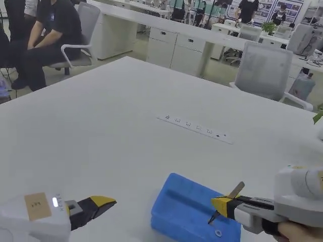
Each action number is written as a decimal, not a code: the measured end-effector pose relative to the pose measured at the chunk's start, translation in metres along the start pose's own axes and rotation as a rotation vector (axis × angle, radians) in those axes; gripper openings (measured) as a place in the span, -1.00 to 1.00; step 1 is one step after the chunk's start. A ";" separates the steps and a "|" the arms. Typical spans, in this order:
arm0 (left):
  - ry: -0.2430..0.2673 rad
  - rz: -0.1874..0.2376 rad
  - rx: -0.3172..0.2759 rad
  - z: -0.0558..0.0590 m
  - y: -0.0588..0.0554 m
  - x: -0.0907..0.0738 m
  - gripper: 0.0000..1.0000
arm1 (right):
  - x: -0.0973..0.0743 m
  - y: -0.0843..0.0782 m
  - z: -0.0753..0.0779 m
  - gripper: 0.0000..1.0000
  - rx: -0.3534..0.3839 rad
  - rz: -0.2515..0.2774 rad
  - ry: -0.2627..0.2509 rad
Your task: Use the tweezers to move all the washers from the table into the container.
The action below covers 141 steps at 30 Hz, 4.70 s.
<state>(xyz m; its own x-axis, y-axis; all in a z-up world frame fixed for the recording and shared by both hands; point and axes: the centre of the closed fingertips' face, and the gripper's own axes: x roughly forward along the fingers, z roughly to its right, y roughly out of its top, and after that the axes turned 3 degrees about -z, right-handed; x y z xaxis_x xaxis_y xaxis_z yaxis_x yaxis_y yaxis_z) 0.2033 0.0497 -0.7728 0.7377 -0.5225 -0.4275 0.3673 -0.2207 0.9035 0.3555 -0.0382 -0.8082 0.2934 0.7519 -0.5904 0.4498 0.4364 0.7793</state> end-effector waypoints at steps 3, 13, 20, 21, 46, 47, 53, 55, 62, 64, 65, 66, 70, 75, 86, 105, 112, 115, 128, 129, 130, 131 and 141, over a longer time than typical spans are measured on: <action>0.001 -0.004 -0.002 0.000 -0.001 0.000 0.50 | 0.004 -0.005 0.003 -0.94 -0.003 -0.021 -0.007; -0.003 -0.004 -0.001 0.000 0.000 0.000 0.51 | 0.009 -0.013 0.005 -0.94 0.004 -0.038 -0.012; -0.008 -0.009 0.001 0.001 -0.001 0.001 0.51 | 0.013 -0.016 0.004 -0.94 -0.017 -0.050 -0.013; -0.008 -0.010 0.002 0.001 -0.001 0.001 0.51 | 0.013 -0.016 0.004 -0.94 -0.020 -0.051 -0.014; -0.012 -0.018 0.011 0.002 -0.003 0.001 0.49 | -0.025 0.008 -0.025 -0.93 -0.038 0.090 0.002; -0.012 -0.018 0.011 0.002 -0.003 0.001 0.49 | -0.027 0.010 -0.027 -0.93 -0.037 0.095 0.005; -0.010 -0.017 0.014 0.002 -0.002 0.001 0.49 | -0.034 0.017 -0.039 -0.93 -0.032 0.130 0.022; -0.010 -0.015 0.011 0.001 -0.002 0.001 0.49 | -0.035 0.016 -0.045 -0.93 -0.029 0.136 0.036; -0.009 -0.021 0.017 0.001 -0.003 0.002 0.48 | -0.033 -0.001 -0.058 -0.93 -0.029 0.108 0.070; -0.010 -0.021 0.015 0.001 -0.003 0.002 0.48 | -0.034 -0.001 -0.061 -0.92 -0.013 0.125 0.080; -0.010 -0.022 0.015 0.001 -0.004 0.002 0.48 | -0.034 -0.003 -0.062 -0.92 -0.006 0.118 0.086; -0.011 -0.025 0.016 0.001 -0.004 0.002 0.48 | -0.034 -0.005 -0.063 -0.93 -0.011 0.114 0.087; -0.013 -0.031 0.020 0.002 -0.005 0.002 0.48 | -0.034 -0.006 -0.068 -0.93 -0.001 0.121 0.109; -0.012 -0.032 0.018 0.002 -0.006 0.002 0.48 | -0.026 -0.018 -0.077 -0.93 -0.002 0.092 0.136; -0.016 -0.039 0.023 0.003 -0.007 0.003 0.47 | -0.010 -0.043 -0.080 -0.92 -0.011 0.011 0.160; -0.011 -0.039 0.023 0.003 -0.007 0.003 0.46 | -0.003 -0.058 -0.086 -0.92 -0.065 -0.042 0.167; -0.011 -0.040 0.027 0.003 -0.007 0.003 0.46 | -0.003 -0.061 -0.097 -0.92 -0.214 -0.055 0.176; -0.011 -0.041 0.027 0.002 -0.007 0.003 0.45 | -0.004 -0.064 -0.100 -0.94 -0.312 -0.072 0.152; -0.009 -0.040 0.028 0.002 -0.007 0.002 0.45 | -0.009 -0.048 -0.100 -0.95 -0.257 -0.003 0.123; -0.009 -0.041 0.029 0.002 -0.007 0.002 0.45 | -0.011 -0.043 -0.100 -0.95 -0.246 0.010 0.126; -0.011 -0.040 0.029 0.003 -0.007 0.003 0.45 | -0.013 -0.038 -0.100 -0.95 -0.237 0.020 0.132; -0.012 -0.040 0.029 0.003 -0.006 0.003 0.45 | -0.015 -0.034 -0.100 -0.95 -0.232 0.033 0.132; -0.015 -0.042 0.030 0.003 -0.007 0.003 0.45 | -0.030 0.007 -0.091 -0.94 -0.186 0.131 0.125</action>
<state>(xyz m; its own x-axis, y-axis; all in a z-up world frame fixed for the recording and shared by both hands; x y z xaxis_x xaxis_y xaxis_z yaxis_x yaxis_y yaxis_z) 0.2016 0.0476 -0.7801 0.7134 -0.5247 -0.4644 0.3801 -0.2670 0.8856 0.2733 -0.0122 -0.7659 0.2276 0.8581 -0.4603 0.2487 0.4058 0.8795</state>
